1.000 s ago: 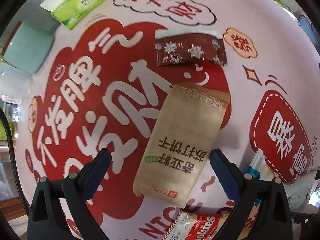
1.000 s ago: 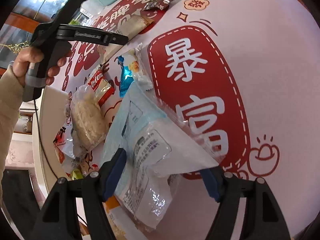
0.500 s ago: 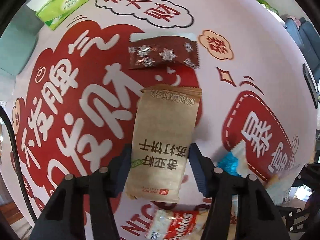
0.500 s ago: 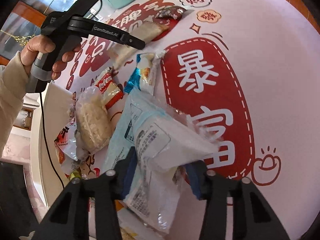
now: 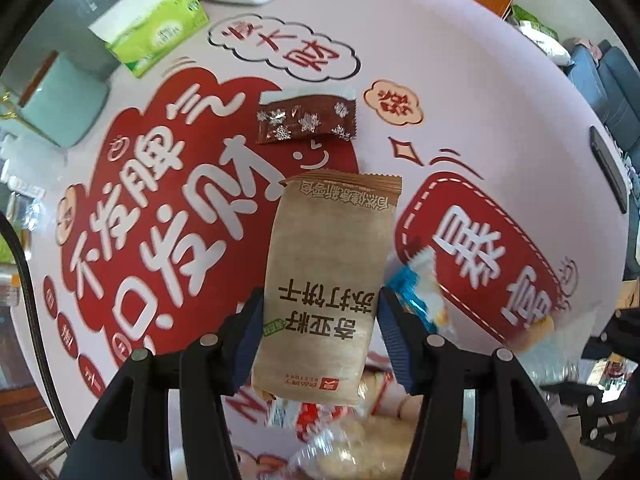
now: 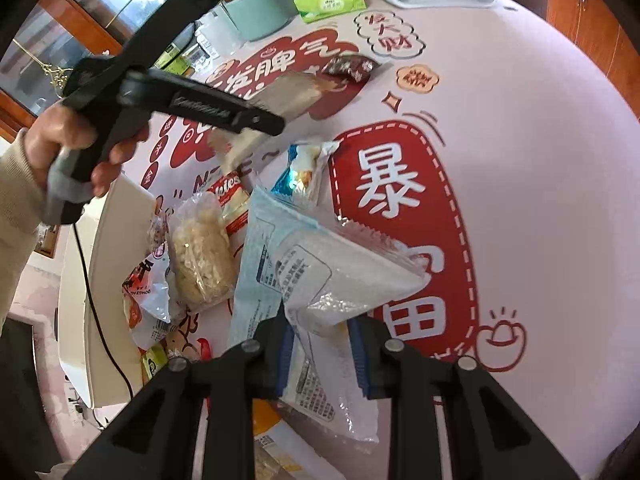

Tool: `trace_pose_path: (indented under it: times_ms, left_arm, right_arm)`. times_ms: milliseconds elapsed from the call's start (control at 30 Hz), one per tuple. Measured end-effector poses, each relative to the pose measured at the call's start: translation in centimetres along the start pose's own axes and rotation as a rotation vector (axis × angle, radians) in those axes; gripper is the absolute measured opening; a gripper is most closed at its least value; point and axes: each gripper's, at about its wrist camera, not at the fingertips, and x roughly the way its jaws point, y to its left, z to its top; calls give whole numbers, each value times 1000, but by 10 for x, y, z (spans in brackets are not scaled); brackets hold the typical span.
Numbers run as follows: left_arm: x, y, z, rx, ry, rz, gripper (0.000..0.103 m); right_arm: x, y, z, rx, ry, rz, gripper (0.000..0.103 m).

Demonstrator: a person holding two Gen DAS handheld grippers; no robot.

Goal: Organize snacks
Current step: 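Carry both held packets over the white tray with both grippers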

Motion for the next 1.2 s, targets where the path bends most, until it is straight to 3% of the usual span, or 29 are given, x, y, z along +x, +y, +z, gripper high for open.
trace_pose_path:
  times_ms: [400,600,900,1200]
  left_arm:
    - [-90,10,-54,-88,-110,37,54]
    - [-146,12,-104,-163,-201,54,54]
    - [-213,30,-228,-361,-304,109,54]
    - [-223,48,-356,-626,-308,210,54]
  right_arm:
    - [-52,21,0,-55,-118,-59,25]
    - [-84,42,2,-90,-196,-69,25]
    - [-111,105,5,-201,-267,-27,25]
    - [-114,193,-3,-374,-278,53,25]
